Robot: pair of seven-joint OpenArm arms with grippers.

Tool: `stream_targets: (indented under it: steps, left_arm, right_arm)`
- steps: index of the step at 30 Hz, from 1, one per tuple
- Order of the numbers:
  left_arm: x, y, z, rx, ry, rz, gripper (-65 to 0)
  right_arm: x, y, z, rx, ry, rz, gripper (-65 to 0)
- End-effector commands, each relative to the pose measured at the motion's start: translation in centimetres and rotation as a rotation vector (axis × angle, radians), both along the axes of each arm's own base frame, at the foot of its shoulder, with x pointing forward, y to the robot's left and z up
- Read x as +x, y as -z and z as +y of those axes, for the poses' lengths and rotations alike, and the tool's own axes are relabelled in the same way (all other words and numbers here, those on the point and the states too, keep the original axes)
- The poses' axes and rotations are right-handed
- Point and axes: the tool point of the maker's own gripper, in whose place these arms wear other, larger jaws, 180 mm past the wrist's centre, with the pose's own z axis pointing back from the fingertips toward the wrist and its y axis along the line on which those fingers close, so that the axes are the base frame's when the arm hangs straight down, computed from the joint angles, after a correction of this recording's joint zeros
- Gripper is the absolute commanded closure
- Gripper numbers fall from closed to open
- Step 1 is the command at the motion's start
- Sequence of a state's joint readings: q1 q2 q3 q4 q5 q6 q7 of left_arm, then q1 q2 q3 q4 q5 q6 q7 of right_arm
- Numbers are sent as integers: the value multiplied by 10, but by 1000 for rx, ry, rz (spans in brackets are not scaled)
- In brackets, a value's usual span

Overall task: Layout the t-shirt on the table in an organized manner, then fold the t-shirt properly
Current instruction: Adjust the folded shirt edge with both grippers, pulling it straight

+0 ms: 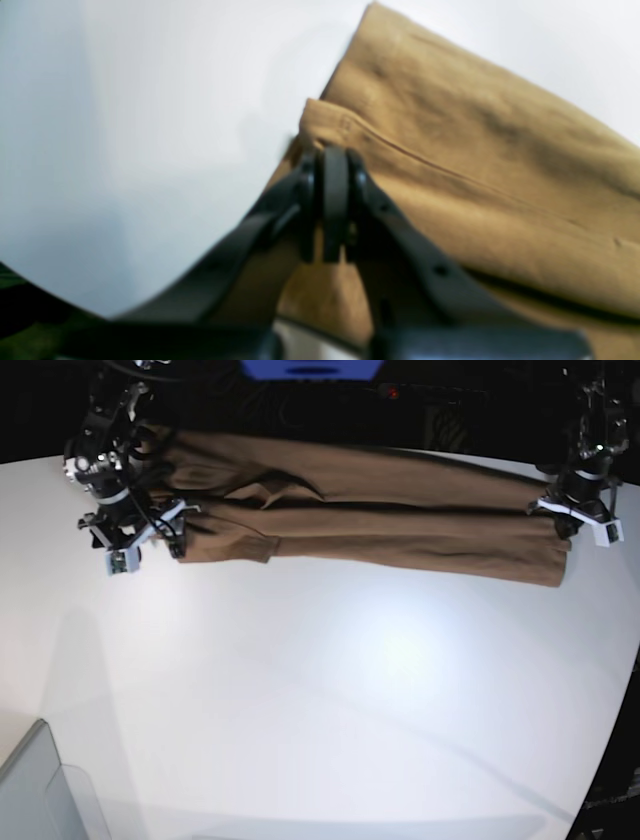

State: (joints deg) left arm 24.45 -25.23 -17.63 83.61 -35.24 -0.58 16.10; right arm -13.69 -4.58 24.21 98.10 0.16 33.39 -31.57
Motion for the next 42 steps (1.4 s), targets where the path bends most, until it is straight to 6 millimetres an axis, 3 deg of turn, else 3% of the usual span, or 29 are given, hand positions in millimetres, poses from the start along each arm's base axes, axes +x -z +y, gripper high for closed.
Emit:
stream_targets:
  steps: [1, 6, 8, 13, 16, 19, 28, 35, 42]
  left_arm:
    - [7, -12, 8, 27, -1, -37, -6]
    - [7, -13, 8, 25, -1, -38, -6]
    - [7, -13, 8, 25, -1, -38, -6]
    - [7, -12, 8, 25, -1, -37, -5]
    - [6, -10, 6, 16, -7, -38, -5]
    - [5, -8, 3, 10, -15, -38, -5]
    - [5, -8, 3, 6, -17, -39, -5]
    - [5, -8, 3, 4, -18, -39, -5]
    - [5, -7, 1, 7, -10, -35, -5]
  right_arm:
    - [7, -11, 4, 5, -16, -51, -440]
    - [2, -6, 11, 13, -33, -30, -435]
    - [0, -5, 13, 17, -35, -28, -404]
    - [2, -5, 24, 23, -70, -28, -198]
    - [3, -6, 23, 23, -67, -30, -5]
    - [-1, -8, 22, 18, -66, -32, 0]
    - [-15, -43, 18, -50, -78, -96, 0]
    - [-40, -31, 19, -49, -84, -37, 0]
    - [-48, -8, 22, -14, -77, 20, 0]
